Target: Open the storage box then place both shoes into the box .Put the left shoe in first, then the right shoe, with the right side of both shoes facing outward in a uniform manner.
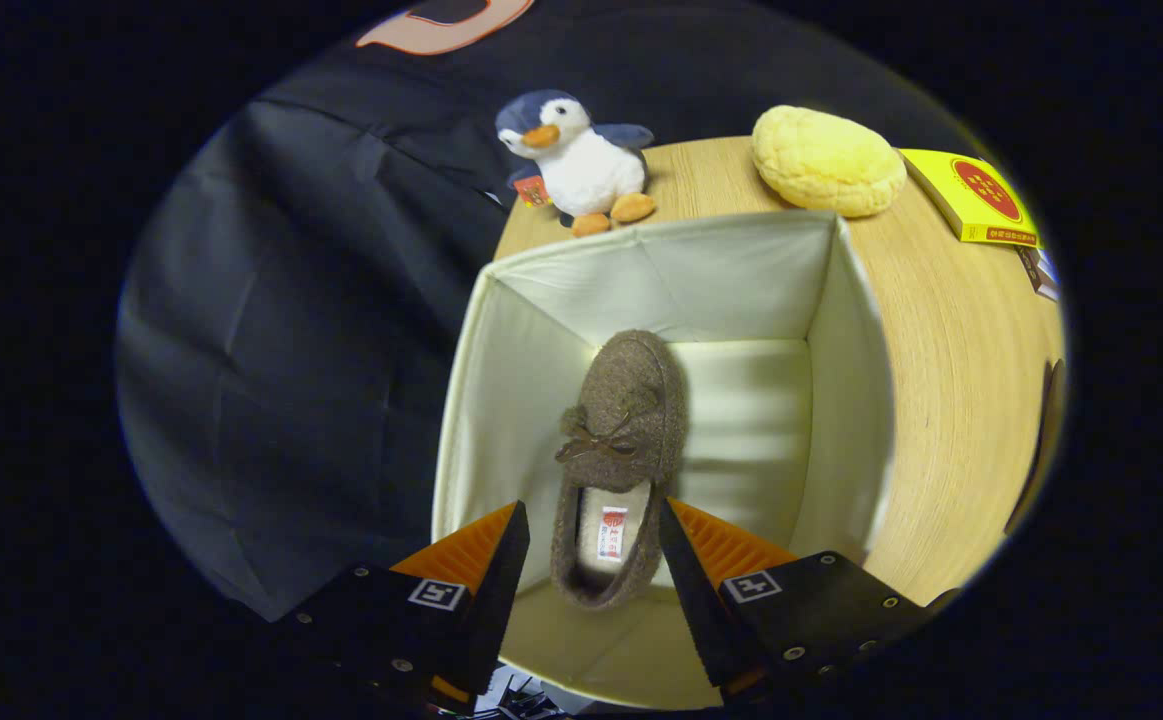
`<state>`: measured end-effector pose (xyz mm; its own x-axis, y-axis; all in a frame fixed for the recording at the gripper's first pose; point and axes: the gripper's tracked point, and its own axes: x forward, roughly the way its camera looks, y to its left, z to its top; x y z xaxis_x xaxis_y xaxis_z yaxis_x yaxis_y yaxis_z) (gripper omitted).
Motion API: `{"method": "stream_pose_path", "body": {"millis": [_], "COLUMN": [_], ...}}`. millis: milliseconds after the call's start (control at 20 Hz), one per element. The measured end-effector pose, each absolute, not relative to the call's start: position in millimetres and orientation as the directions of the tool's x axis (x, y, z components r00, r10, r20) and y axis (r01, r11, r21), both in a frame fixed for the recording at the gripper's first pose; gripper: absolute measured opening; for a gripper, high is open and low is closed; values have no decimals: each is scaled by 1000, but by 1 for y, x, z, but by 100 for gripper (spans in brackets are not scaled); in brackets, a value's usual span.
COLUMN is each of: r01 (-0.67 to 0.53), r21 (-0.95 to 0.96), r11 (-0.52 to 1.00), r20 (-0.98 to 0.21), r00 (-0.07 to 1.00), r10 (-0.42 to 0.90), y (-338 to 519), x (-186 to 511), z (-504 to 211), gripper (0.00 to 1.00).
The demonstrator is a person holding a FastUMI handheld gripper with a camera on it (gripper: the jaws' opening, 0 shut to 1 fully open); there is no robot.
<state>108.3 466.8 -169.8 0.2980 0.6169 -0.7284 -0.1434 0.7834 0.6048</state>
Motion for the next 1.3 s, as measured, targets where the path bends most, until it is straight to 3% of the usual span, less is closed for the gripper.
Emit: {"method": "stream_pose_path", "body": {"millis": [300, 600, 900, 1300], "r01": [-226, -149, 20, 114], "r21": [600, 468, 344, 177], "r11": [767, 871, 939, 978], "r20": [-627, -684, -783, -873], "r00": [462, 563, 557, 476], "r10": [627, 464, 275, 103], "y": [377, 244, 110, -16], "x": [108, 97, 76, 45], "z": [-95, -111, -189, -291], "gripper": [88, 95, 96, 95]}}
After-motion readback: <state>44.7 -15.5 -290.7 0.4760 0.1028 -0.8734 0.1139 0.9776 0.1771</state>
